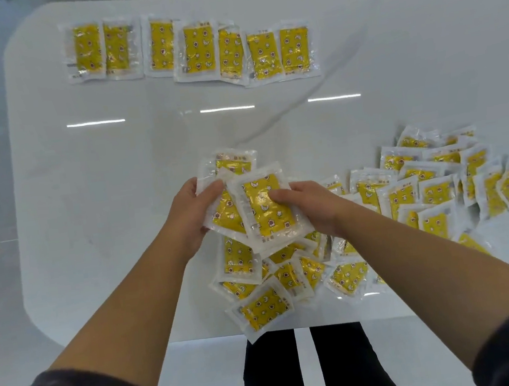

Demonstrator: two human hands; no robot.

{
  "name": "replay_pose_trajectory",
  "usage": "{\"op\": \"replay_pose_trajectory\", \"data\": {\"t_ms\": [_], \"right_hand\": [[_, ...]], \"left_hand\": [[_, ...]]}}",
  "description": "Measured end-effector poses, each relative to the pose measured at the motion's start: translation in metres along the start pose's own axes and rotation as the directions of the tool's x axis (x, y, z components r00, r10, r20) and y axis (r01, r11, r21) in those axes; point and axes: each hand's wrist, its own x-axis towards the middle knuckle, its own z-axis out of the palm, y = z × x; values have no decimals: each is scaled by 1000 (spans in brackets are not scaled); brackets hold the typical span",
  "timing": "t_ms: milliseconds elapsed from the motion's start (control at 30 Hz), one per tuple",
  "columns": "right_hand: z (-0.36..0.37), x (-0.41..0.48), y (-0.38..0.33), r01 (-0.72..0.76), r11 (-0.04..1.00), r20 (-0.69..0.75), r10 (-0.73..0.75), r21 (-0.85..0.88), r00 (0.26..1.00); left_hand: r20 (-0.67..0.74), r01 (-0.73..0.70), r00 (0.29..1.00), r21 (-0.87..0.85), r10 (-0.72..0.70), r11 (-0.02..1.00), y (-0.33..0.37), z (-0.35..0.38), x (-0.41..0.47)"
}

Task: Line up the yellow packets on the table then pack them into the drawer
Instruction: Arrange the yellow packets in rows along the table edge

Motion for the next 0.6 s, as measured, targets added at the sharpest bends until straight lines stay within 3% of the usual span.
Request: {"op": "replay_pose_trajectory", "data": {"t_ms": [167, 300, 467, 600], "right_hand": [[-9, 10, -2, 71, 968, -176, -28, 240, 984], [-24, 17, -6, 44, 924, -155, 17, 380, 988], [-67, 26, -19, 49, 942, -151, 2, 331, 989], [-123, 35, -50, 119, 954, -240, -52, 276, 969]], "left_hand": [[110, 70, 993, -207, -47, 976, 1, 12, 2], [69, -15, 997, -103, 22, 995, 6, 40, 10], [-94, -43, 994, 125, 55, 991, 16, 72, 40], [-189, -68, 977, 171, 100, 983, 35, 106, 68]]}}
